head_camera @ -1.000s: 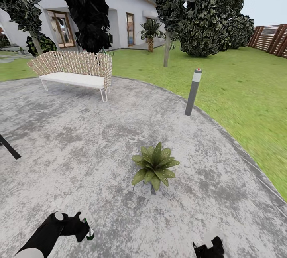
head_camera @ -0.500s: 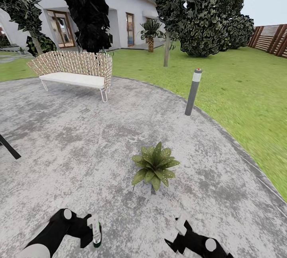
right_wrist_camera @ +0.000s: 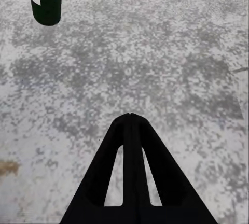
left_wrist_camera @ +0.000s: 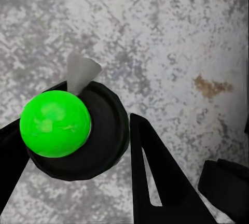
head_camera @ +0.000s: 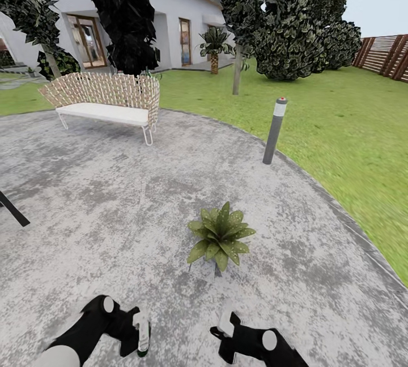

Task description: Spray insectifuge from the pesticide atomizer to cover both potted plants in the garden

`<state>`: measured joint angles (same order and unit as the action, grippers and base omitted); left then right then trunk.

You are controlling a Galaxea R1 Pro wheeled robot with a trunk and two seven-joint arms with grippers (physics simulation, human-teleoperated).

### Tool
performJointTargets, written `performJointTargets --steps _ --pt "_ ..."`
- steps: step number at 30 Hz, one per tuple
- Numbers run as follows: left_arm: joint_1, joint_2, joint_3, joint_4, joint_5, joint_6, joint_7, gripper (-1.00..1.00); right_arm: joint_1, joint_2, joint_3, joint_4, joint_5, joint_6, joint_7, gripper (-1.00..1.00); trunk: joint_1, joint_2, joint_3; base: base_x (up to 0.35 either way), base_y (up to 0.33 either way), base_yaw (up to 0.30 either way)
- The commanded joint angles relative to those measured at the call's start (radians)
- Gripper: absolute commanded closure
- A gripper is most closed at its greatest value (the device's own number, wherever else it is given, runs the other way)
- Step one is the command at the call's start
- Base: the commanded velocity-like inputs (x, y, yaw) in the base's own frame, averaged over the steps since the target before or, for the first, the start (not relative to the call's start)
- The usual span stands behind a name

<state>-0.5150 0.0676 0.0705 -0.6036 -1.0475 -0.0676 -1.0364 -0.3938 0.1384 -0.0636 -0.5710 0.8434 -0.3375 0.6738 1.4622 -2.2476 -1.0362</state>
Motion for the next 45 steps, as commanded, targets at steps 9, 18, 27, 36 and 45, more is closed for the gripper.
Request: performJointTargets --steps 9,18,27,36,45 --pt "0.01 -0.062 -0.04 -0.001 -0.014 -0.021 -0.003 1.0 0.0 0.036 -0.001 -0.003 0.008 -0.005 0.032 1.0 0.0 0.0 -0.001 0.0 0.0 0.0" --pt "0.016 -0.069 -0.123 -0.001 -0.015 -0.021 0.008 1.0 0.0 0.036 0.048 -0.015 0.007 -0.003 0.033 1.0 0.0 0.0 -0.001 0.0 0.0 0.0" --pt "0.016 -0.079 -0.126 -0.001 -0.016 -0.023 0.013 1.0 0.0 0.036 0.05 -0.017 0.006 -0.003 0.033 1.0 0.0 0.0 -0.001 0.0 0.0 0.0" --pt "0.015 -0.127 -0.125 -0.002 -0.014 -0.023 0.088 1.0 0.0 0.036 0.05 -0.035 0.005 -0.003 0.033 1.0 0.0 0.0 -0.001 0.0 0.0 0.0" --pt "0.016 -0.164 -0.125 -0.001 -0.014 -0.024 0.094 1.0 0.0 0.036 0.05 -0.036 0.005 -0.003 0.033 1.0 0.0 0.0 -0.001 0.0 0.0 0.0"
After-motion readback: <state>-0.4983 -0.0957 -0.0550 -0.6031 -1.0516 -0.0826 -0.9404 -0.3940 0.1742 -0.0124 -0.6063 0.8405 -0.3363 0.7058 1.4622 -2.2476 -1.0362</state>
